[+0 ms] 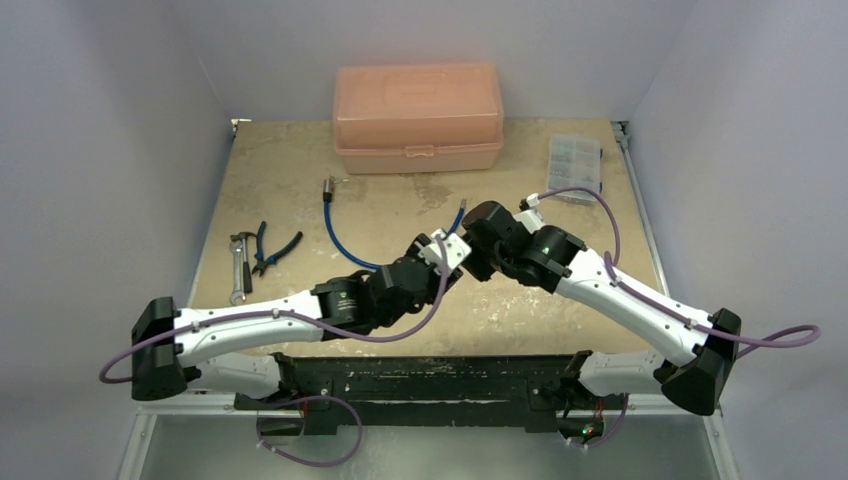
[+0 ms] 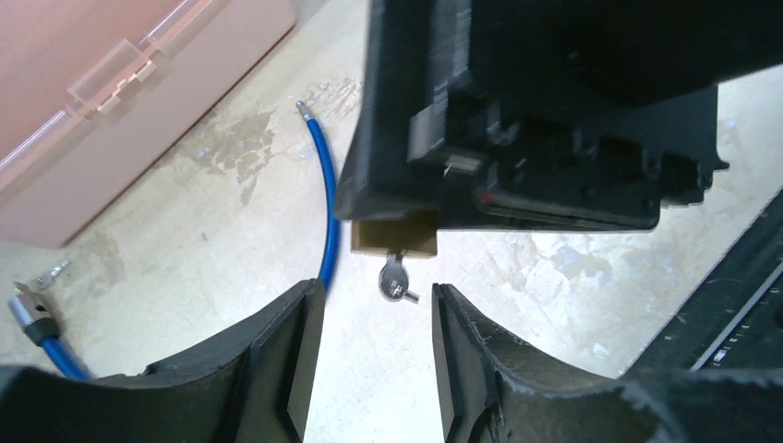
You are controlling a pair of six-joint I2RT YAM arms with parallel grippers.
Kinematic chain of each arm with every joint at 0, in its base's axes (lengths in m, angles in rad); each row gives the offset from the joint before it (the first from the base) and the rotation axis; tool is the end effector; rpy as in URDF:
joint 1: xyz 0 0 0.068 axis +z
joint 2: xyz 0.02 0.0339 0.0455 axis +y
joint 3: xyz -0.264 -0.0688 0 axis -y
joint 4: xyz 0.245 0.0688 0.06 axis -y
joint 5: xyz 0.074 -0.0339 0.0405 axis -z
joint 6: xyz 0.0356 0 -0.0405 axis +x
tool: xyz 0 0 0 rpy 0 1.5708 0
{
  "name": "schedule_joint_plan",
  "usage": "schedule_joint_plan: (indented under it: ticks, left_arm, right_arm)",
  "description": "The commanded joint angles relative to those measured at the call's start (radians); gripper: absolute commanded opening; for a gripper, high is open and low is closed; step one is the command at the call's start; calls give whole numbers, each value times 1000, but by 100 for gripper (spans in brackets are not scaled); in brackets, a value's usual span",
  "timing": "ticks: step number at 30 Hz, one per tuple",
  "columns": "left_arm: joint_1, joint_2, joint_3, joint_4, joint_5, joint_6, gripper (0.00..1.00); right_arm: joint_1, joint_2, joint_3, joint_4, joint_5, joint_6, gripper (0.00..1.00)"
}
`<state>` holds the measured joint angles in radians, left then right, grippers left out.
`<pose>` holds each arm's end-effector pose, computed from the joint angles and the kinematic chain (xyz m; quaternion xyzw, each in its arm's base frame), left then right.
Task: Unlock with the key
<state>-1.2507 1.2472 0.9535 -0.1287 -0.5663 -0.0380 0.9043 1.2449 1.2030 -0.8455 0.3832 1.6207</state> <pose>0.1071 -0.2625 0.3076 0.3347 0.7490 -0.1257 0.5579 0.1652 0.1885 0.3303 0.3840 0.8439 0.2590 0.2708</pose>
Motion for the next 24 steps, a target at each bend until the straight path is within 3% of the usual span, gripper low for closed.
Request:
schedule_joint_plan:
  ticks: [1, 7, 17, 24]
  left_arm:
    - [31, -141, -69, 45, 97, -91, 51]
    - [86, -260, -202, 140, 155, -197, 52]
    - [120, -217, -253, 314, 257, -279, 48]
    - [129, -178, -250, 360, 288, -289, 29]
  right_arm:
    - [2, -40, 8, 11, 51, 31, 0]
    - [2, -46, 8, 11, 50, 34, 0]
    - [2, -40, 8, 4, 65, 40, 0]
    - [2, -45, 3, 9, 65, 39, 0]
